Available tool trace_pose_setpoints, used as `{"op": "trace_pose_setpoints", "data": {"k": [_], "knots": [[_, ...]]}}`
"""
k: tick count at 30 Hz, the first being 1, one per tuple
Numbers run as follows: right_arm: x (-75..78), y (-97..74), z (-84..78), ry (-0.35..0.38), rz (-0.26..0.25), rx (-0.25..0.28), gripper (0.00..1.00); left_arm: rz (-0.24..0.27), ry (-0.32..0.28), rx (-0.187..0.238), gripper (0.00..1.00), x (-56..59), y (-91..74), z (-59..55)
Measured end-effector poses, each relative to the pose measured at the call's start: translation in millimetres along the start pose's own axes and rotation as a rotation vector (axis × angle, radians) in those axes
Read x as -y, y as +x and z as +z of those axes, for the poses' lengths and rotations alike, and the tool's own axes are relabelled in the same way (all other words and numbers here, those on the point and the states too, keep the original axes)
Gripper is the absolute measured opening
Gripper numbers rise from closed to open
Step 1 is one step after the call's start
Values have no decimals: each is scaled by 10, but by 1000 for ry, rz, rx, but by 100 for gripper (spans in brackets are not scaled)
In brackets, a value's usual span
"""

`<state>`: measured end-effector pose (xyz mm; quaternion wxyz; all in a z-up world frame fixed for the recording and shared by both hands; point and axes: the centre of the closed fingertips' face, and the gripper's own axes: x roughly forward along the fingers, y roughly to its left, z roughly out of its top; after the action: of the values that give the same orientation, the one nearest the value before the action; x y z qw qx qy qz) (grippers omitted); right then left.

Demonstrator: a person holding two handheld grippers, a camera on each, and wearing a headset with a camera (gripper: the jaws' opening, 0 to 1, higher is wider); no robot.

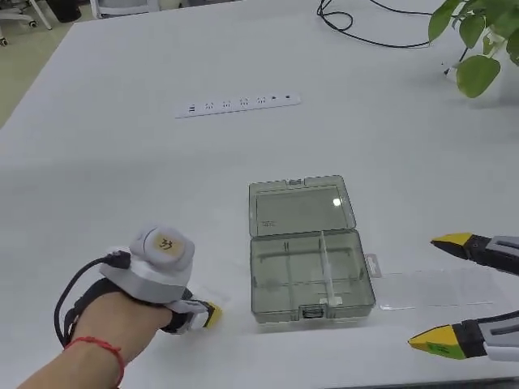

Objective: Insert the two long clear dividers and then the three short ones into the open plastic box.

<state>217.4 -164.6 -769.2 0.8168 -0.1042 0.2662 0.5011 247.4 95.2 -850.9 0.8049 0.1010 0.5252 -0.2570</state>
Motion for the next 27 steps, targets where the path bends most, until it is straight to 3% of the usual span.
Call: {"op": "trace_pose_setpoints", "data": {"k": [7,16,25,27], "knots": [[-25,15,10,5,1,-10,90,-29,-81,39,30,-3,-35,-20],[-66,49,221,39,-7,10,86,-70,-193,134,30,1,-181,0],[-88,91,509,152,-21,35,78,-122,-256,253,30,103,-397,188],[-116,103,528,248,-20,5,78,-139,-265,286,30,154,-455,265]]}}
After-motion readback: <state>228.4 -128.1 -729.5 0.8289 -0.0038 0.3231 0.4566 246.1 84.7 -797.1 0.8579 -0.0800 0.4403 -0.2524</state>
